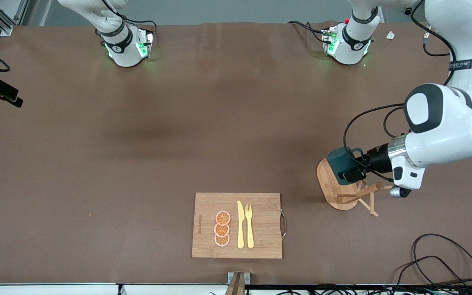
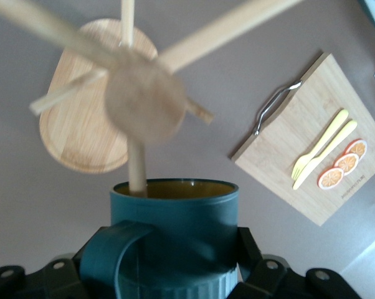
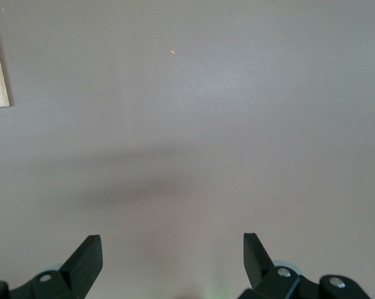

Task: Transfer cup from left to right arm and place
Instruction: 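Lift the teal mug off the stand and carry it toward the table middle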

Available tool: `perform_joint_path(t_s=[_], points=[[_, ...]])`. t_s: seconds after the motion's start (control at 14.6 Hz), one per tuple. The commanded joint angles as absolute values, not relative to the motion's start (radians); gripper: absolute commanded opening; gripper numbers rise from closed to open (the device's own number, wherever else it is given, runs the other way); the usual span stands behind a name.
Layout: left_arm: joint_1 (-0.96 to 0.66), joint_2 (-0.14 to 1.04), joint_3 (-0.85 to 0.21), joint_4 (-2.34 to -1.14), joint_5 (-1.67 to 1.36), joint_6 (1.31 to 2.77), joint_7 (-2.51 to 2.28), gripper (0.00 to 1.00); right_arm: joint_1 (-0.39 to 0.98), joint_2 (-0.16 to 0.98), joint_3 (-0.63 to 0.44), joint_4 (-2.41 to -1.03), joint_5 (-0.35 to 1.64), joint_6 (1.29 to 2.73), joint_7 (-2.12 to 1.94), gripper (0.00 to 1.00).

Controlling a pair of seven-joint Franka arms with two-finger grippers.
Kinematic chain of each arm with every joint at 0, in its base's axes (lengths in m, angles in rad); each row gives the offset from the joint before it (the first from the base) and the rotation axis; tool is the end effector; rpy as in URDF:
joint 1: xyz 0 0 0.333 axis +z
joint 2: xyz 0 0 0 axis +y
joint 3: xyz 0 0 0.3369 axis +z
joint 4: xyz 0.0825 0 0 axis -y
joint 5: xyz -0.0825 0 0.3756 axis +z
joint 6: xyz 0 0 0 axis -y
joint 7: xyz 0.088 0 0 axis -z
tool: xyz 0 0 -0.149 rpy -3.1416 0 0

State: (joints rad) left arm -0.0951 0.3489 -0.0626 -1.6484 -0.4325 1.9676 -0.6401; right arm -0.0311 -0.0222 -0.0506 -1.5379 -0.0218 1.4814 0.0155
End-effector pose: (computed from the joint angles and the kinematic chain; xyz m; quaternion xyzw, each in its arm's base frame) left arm 0.6420 -0.1421 0.3996 0.9252 0.3177 -0.0940 0.1852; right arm 0.5263 -0.0468 0.6228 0.9986 -0.0493 -0.0175 0.0097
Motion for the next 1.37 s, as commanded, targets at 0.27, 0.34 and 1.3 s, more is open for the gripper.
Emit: perform_joint_path(t_s=[0.27, 0.34, 1.3], points=[[-0.092, 0.259, -0.136, -1.654, -0.451, 1.845, -0.796, 0.67, -0.035, -0.046, -0.049, -1.557, -0.017, 1.482, 0.018, 1.0], [-0.092, 0.247, -0.164, -1.655, -0.449, 1.845, -0.828, 0.67, -0.035, -0.046, -0.049, -1.557, -0.017, 1.482, 0.018, 1.0], [-0.262, 0.271, -0.546, -1.649, 0.128, 2.084, -1.366, 0.51, -0.035, -0.045, -0.049, -1.557, -0.015, 1.482, 0.018, 1.0]])
